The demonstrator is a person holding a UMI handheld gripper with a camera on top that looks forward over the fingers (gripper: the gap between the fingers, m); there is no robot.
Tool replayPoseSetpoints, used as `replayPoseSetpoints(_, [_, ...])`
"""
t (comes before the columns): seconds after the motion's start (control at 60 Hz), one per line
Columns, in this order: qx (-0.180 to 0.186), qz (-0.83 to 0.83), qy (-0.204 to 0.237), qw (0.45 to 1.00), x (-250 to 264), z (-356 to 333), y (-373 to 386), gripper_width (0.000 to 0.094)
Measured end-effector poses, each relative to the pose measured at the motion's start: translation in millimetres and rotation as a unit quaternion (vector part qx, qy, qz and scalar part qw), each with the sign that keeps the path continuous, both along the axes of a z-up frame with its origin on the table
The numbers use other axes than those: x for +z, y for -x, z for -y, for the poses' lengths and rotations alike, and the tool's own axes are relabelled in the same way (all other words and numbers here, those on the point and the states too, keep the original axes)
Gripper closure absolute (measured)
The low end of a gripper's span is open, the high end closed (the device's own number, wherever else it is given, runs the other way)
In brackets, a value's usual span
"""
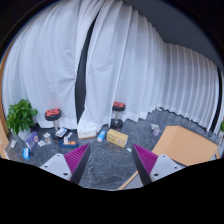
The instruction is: Unplug charger
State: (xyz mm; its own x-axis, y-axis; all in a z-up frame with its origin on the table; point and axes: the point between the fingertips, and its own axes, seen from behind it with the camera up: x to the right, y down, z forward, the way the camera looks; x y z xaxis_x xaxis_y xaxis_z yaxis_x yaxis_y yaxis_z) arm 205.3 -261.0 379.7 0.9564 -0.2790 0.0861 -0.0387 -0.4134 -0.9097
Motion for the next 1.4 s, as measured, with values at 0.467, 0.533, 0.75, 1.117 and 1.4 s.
replayPoseSetpoints(0.467, [-0.029, -0.003, 0.06, 0.998, -146.3, -34.4, -10.4, 0.0091])
replayPoseSetpoints(0.533, [-0.022, -0.012, 0.079, 0.997, -191.8, -47.6, 8.8, 0.0087])
replayPoseSetpoints(0.75, [0.047, -0.067, 0.118, 0.99, -307.8, -118.0, 123.2, 0.0086])
replayPoseSetpoints(1.117, [0.122, -0.062, 0.056, 0.989, -327.5, -342.6, 236.9, 0.0083])
replayPoseSetpoints(1.4, [0.114, -0.054, 0.042, 0.991, -353.0, -440.8, 246.3, 0.0532])
